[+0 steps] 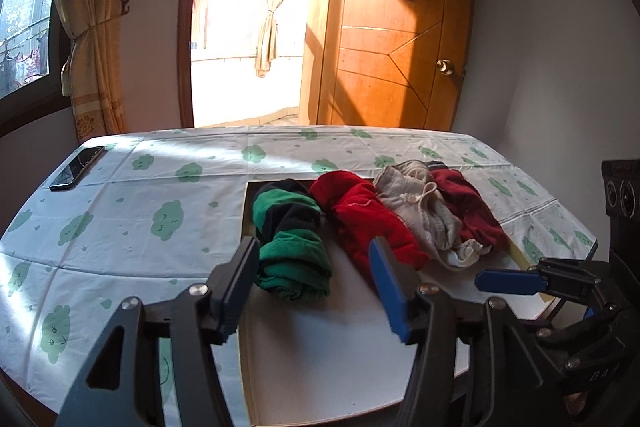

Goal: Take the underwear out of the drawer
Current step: 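Move both open tools down into the open drawer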

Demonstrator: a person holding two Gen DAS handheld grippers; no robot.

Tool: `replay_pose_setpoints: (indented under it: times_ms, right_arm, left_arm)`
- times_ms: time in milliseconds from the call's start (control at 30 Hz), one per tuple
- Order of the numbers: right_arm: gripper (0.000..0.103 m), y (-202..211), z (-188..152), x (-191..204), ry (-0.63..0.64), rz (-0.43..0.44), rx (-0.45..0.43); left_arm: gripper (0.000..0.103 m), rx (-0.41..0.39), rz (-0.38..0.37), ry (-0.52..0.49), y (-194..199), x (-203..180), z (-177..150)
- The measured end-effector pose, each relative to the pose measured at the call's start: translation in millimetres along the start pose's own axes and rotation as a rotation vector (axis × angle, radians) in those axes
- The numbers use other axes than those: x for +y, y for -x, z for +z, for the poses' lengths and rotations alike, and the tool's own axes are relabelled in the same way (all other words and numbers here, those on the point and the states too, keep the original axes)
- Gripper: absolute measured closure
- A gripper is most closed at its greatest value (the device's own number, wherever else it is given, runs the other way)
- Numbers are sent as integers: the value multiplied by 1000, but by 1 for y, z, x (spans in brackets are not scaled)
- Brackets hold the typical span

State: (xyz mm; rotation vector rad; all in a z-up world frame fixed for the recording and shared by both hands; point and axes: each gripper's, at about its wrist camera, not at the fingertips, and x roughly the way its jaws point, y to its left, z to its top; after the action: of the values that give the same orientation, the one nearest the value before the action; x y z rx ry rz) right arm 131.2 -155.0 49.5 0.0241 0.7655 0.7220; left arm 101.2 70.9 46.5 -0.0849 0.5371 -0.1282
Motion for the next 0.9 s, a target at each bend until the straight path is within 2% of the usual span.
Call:
replay_pose_setpoints:
  times_ms: [433, 567, 667, 900]
  right_arm:
    - [41, 29, -46, 4, -7, 20, 1]
    - [41, 38, -65, 4, 10, -12, 8]
    - [41, 44, -87, 1, 17, -9, 37]
    - [41, 41, -132, -4, 75, -78, 121]
  left_arm:
    - [42, -11, -34, -2, 41, -17, -35]
    - [38, -14, -52, -9, 56, -24, -54]
    - [37, 10, -51, -30, 62, -29, -73]
    - [37, 105, -26, -72, 58, -28, -113]
